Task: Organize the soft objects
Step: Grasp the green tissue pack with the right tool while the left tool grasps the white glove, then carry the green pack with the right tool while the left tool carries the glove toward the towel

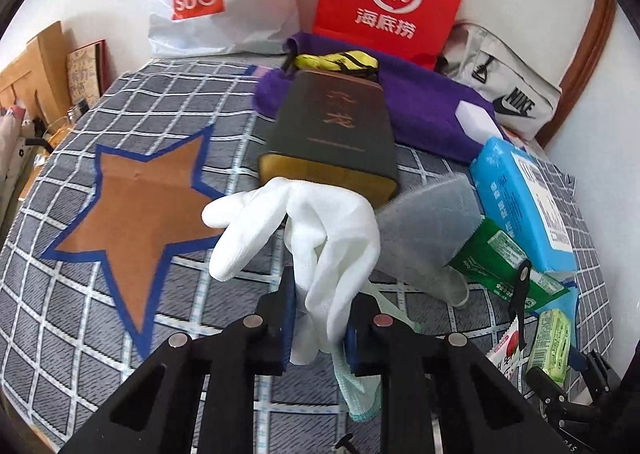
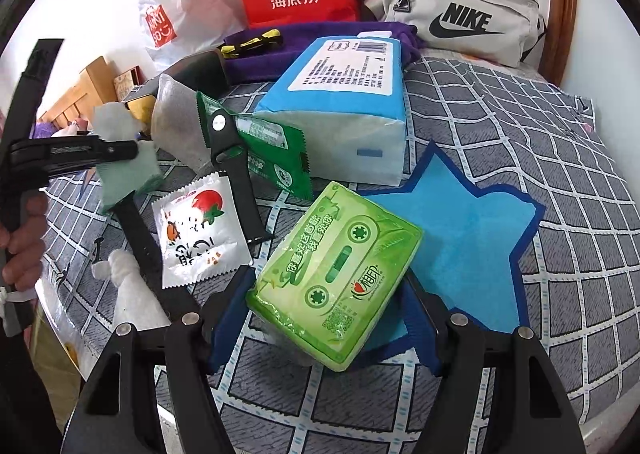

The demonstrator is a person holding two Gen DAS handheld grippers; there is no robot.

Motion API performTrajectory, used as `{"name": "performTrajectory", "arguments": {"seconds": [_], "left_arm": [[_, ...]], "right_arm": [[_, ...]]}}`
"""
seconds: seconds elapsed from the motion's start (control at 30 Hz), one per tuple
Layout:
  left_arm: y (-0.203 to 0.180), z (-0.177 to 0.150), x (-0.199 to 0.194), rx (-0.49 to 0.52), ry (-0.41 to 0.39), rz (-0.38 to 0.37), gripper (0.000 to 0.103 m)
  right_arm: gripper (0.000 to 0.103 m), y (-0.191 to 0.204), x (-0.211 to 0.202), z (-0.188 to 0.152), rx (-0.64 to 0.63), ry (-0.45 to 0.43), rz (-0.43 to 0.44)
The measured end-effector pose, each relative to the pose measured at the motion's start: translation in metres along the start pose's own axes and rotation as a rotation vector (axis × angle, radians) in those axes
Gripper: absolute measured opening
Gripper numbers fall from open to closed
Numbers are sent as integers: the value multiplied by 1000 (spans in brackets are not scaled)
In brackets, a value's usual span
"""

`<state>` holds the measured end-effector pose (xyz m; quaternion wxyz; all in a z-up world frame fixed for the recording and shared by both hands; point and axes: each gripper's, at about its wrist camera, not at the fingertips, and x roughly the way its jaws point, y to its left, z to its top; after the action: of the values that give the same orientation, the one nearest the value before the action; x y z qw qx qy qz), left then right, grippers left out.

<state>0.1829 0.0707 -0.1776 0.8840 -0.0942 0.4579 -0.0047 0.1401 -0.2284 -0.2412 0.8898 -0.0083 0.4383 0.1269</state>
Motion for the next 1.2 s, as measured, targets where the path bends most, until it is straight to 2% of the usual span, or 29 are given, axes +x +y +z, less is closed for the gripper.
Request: {"name": "performTrajectory", "arguments": {"seconds": [0.1,0.3,0.87,1.2], "left_arm": [[13,0,-6,-20,-12,32,19],[31,-5,-22,-55,-17,0,19],[32,-12,-95,-79,-85,-24,19],[31,9,-127,-95,-125,-37,19]], "right_arm": [[71,2,-1,0,0,2,-9],[71,4,-14,0,-5,-19,-20],[71,15,-78,21,13,-96,-35],[71,18,-108,49,8,-144,-44]]}}
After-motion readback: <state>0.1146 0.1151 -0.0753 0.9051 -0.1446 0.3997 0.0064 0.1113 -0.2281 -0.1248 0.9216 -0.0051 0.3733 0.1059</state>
